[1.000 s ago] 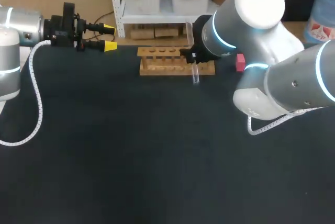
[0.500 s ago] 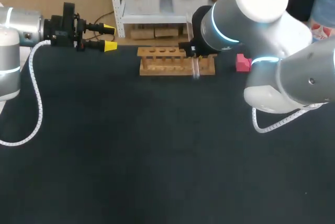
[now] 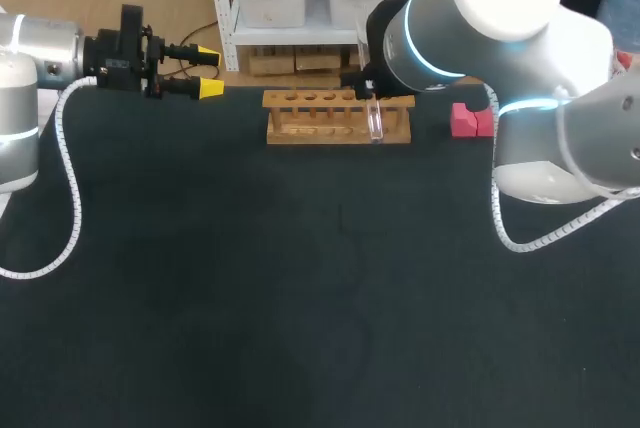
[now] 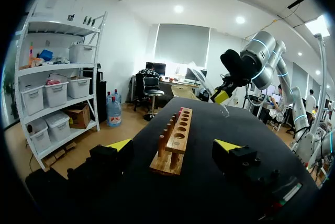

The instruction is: Grasp the test tube, adjust it, and insert it.

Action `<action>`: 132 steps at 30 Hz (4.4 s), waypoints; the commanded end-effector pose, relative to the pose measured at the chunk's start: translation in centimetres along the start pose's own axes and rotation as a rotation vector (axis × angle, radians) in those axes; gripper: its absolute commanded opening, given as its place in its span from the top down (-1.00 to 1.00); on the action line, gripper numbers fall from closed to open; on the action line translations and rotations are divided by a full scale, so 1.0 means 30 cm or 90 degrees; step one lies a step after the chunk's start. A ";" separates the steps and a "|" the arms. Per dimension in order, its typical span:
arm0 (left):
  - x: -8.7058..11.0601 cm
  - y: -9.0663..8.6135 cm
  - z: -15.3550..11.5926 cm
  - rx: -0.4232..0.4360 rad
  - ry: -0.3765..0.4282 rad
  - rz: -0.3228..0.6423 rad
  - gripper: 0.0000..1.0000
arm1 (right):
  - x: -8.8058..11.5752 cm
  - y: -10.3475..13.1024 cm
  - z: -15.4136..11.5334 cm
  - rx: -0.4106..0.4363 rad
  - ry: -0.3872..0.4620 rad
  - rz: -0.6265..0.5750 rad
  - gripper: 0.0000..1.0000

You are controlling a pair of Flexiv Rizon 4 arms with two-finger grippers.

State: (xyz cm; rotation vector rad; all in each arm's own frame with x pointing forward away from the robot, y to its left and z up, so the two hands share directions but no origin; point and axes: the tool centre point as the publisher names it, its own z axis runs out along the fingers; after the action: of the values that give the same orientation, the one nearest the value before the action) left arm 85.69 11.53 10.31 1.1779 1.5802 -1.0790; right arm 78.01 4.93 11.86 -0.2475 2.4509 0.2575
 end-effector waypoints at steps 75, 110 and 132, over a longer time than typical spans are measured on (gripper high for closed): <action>0.003 -0.004 -0.001 -0.002 -0.001 0.002 -1.00 | -0.179 -0.005 -0.006 0.137 -0.571 0.079 1.00; 0.003 -0.004 -0.001 -0.002 -0.001 0.002 -1.00 | -0.261 -0.112 0.124 0.135 -0.531 0.054 1.00; 0.003 -0.004 -0.001 -0.002 -0.001 0.002 -1.00 | -0.254 -0.123 0.167 0.132 -0.522 0.060 1.00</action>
State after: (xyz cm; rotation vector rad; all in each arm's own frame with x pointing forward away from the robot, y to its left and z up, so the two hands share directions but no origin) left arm 85.69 11.53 10.32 1.1780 1.5802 -1.0790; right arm 87.60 3.54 12.44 0.0674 1.6549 0.1047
